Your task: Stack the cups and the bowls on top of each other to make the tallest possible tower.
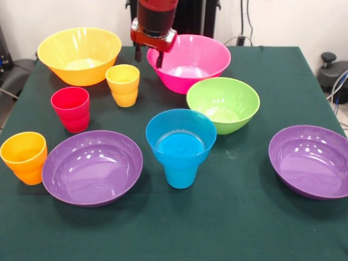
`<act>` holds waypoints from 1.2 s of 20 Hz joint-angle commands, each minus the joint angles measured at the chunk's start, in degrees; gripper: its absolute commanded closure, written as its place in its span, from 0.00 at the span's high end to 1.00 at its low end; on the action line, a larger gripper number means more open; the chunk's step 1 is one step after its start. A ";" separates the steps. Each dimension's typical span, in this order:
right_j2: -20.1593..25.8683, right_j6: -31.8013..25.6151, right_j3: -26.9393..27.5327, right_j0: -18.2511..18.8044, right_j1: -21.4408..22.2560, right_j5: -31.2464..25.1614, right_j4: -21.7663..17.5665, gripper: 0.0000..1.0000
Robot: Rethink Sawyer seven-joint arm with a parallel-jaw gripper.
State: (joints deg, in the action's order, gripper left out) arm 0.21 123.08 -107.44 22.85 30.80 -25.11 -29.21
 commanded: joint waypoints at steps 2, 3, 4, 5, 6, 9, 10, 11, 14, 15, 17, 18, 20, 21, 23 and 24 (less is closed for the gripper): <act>9.70 -9.72 2.79 1.34 5.25 -13.33 2.57 1.00; 10.28 -9.95 2.68 1.59 5.88 -14.68 2.94 1.00; 10.66 -9.91 3.04 1.77 5.81 -15.40 2.96 1.00; 11.05 -9.81 3.15 1.89 6.03 -16.10 3.06 1.00; 11.43 -9.70 3.27 2.01 6.25 -16.80 3.16 1.00; 13.18 -8.91 3.64 2.75 6.58 -18.16 4.03 1.00; 13.64 -8.51 3.65 2.98 6.76 -18.36 4.36 1.00; 14.17 -8.25 3.89 3.13 6.87 -18.97 4.85 1.00; 15.30 -8.07 5.10 3.55 6.80 -18.78 5.22 1.00; 15.55 -8.32 5.83 3.58 6.68 -18.73 4.97 1.00; 15.79 -8.39 6.97 3.56 6.27 -18.16 4.16 1.00; 15.91 -8.19 7.29 3.53 6.13 -17.91 3.88 1.00; 16.27 -8.62 8.38 3.74 5.65 -17.69 3.10 1.00; 16.39 -9.03 9.17 3.79 5.25 -17.48 2.41 1.00; 16.37 -9.62 10.04 3.75 4.77 -17.25 1.19 1.00; 16.43 -9.89 10.38 3.72 4.55 -17.31 0.77 1.00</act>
State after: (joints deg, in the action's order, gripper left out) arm 10.46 123.08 -103.41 26.38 38.21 -40.68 -25.92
